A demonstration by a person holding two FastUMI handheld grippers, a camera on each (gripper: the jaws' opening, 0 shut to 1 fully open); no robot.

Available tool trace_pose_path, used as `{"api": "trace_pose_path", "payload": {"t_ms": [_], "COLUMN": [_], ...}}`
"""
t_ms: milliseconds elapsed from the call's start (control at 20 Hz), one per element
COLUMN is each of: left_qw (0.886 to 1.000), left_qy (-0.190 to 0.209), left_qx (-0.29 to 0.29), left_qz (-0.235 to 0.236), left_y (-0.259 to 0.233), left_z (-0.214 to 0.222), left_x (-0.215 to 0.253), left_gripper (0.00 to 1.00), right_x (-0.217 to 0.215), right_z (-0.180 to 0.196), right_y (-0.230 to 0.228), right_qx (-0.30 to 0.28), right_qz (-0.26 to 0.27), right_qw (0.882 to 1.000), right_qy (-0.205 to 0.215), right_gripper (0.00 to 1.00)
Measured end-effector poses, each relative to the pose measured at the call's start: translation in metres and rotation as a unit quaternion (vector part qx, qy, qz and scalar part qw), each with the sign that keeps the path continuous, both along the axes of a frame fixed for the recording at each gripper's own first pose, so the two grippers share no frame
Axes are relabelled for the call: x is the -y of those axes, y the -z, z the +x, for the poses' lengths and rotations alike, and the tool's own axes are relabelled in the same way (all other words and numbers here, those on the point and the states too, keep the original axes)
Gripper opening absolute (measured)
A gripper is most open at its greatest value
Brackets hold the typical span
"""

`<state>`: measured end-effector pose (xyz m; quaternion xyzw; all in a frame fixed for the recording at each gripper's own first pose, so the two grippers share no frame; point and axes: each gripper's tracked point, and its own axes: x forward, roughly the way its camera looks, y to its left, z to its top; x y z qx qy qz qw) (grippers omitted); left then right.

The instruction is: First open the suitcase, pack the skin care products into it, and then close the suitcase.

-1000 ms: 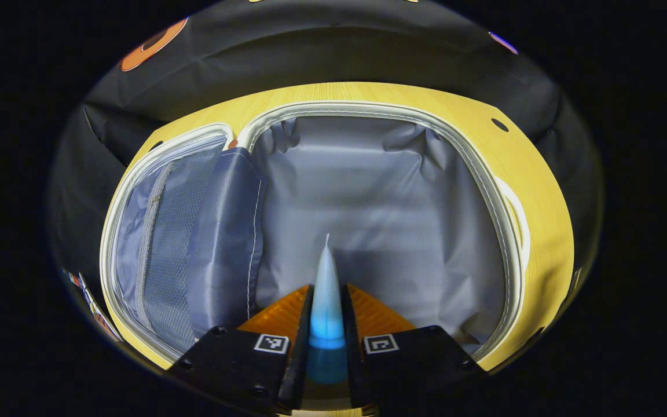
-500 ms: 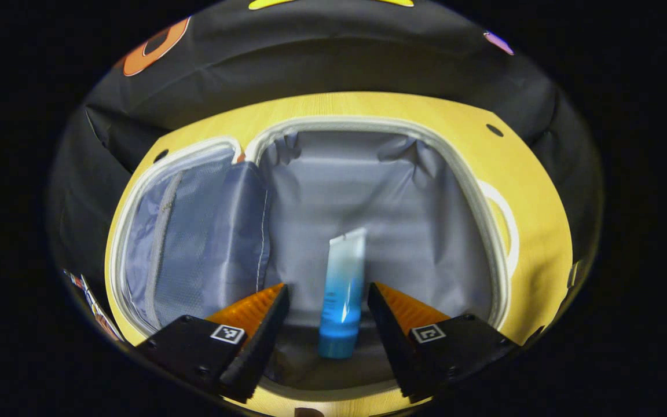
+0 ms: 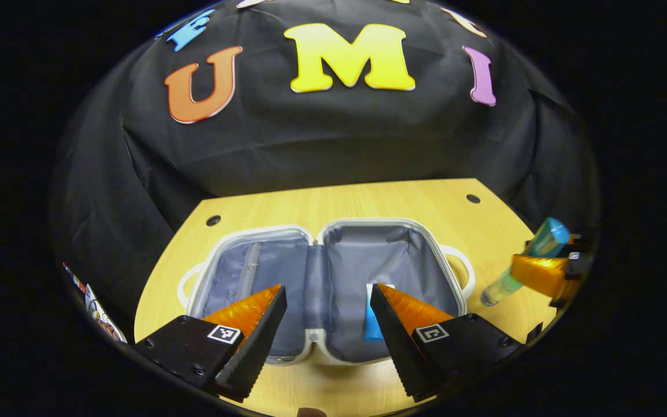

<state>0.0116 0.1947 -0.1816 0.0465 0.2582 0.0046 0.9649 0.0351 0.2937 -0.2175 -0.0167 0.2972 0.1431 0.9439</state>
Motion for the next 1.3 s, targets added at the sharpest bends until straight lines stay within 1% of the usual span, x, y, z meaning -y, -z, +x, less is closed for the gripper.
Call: {"api": "trace_pose_path", "payload": {"t_ms": [100, 150, 250, 350, 400, 450, 500, 550, 650, 700, 750, 800, 850, 900, 1050, 1100, 1300], "left_qw": [0.999, 0.998, 0.995, 0.994, 0.993, 0.992, 0.991, 0.989, 0.985, 0.984, 0.982, 0.980, 0.979, 0.978, 0.977, 0.977, 0.979], "left_qy": [0.000, 0.000, 0.006, 0.015, 0.011, 0.014, 0.015, 0.018, 0.028, 0.030, 0.032, 0.034, 0.035, 0.036, 0.034, 0.029, 0.017], "left_qx": [0.037, 0.058, 0.097, 0.110, 0.115, 0.122, 0.132, 0.145, 0.169, 0.177, 0.185, 0.195, 0.202, 0.207, 0.212, 0.210, 0.205], "left_qz": [-0.001, -0.002, -0.007, -0.011, -0.006, -0.005, -0.004, -0.005, 0.001, 0.008, 0.015, 0.018, 0.019, 0.018, 0.013, 0.014, 0.009], "left_y": [-0.020, -0.033, -0.056, -0.064, -0.069, -0.074, -0.082, -0.092, -0.110, -0.117, -0.124, -0.134, -0.142, -0.147, -0.153, -0.153, -0.147], "left_z": [-0.013, -0.018, -0.027, -0.036, -0.039, -0.042, -0.045, -0.049, -0.053, -0.054, -0.055, -0.055, -0.056, -0.054, -0.052, -0.052, -0.055], "left_x": [-0.017, -0.025, -0.041, -0.054, -0.064, -0.069, -0.072, -0.074, -0.079, -0.082, -0.085, -0.086, -0.089, -0.091, -0.098, -0.105, -0.126], "left_gripper": [0.95, 0.95, 0.95, 0.96, 0.96, 0.96, 0.97, 0.96, 0.96, 0.96, 0.96, 0.96, 0.96, 0.96, 0.96, 0.96, 0.97], "right_x": [-0.022, -0.030, -0.048, -0.064, -0.068, -0.072, -0.075, -0.077, -0.080, -0.079, -0.079, -0.080, -0.081, -0.082, -0.084, -0.083, -0.085], "right_z": [0.005, 0.007, 0.012, 0.015, 0.016, 0.015, 0.013, 0.011, 0.009, 0.015, 0.018, 0.022, 0.028, 0.036, 0.059, 0.065, 0.083], "right_y": [0.012, 0.020, 0.037, 0.057, 0.068, 0.077, 0.086, 0.093, 0.103, 0.105, 0.105, 0.103, 0.102, 0.103, 0.109, 0.112, 0.124], "right_qx": [-0.009, -0.017, -0.034, -0.048, -0.054, -0.062, -0.072, -0.085, -0.105, -0.101, -0.100, -0.101, -0.102, -0.104, -0.109, -0.109, -0.112], "right_qz": [0.000, -0.001, -0.001, -0.015, -0.031, -0.042, -0.048, -0.050, -0.053, -0.059, -0.062, -0.060, -0.060, -0.058, -0.051, -0.048, -0.044], "right_qw": [1.000, 1.000, 0.999, 0.999, 0.998, 0.997, 0.996, 0.995, 0.992, 0.992, 0.992, 0.991, 0.991, 0.990, 0.988, 0.987, 0.986], "right_qy": [0.002, 0.009, 0.021, 0.021, 0.022, 0.023, 0.025, 0.028, 0.037, 0.044, 0.050, 0.059, 0.065, 0.071, 0.097, 0.106, 0.118], "right_gripper": [0.33, 0.31, 0.33, 0.33, 0.33, 0.30, 0.30, 0.34, 0.33, 0.33, 0.30, 0.34, 0.33, 0.31, 0.30, 0.33, 0.33]}}
